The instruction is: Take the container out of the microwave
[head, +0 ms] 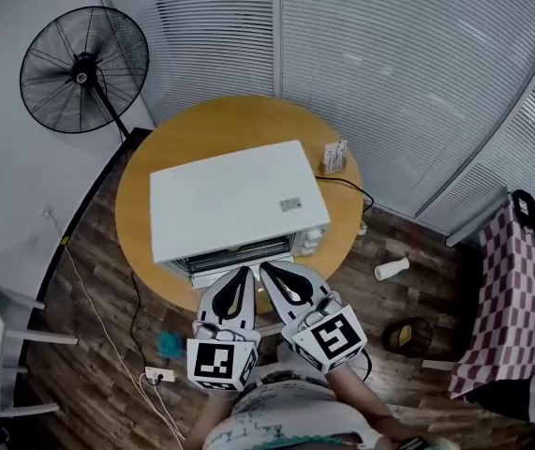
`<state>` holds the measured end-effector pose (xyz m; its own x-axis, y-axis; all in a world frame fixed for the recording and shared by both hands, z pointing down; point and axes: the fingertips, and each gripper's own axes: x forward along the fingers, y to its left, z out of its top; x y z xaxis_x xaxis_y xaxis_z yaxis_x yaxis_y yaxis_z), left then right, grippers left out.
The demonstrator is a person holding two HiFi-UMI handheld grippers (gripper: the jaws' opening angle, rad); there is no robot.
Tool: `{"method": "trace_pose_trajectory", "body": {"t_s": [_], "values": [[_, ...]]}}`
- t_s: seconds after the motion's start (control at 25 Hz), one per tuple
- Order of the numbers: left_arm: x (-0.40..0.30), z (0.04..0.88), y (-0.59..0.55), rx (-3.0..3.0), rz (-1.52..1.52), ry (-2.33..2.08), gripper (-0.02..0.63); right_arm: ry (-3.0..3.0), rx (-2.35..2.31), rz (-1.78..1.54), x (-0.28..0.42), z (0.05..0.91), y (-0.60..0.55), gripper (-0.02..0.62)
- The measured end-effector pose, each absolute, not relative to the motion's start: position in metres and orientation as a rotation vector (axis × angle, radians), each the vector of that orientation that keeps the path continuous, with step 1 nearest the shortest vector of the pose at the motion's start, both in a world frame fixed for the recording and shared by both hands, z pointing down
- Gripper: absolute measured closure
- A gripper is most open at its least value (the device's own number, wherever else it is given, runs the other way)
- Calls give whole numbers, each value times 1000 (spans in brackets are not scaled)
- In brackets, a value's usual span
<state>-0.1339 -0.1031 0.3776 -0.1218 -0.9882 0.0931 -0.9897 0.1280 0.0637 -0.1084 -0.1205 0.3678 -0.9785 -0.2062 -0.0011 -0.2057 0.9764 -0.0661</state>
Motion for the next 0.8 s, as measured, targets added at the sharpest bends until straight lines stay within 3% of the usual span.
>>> {"method": "trace_pose_trajectory", "body": {"t_s": [0.8], "values": [[-165,387,-143,1893,12,-2335,592,3138,-224,-143,-138,382,-168,603]]}}
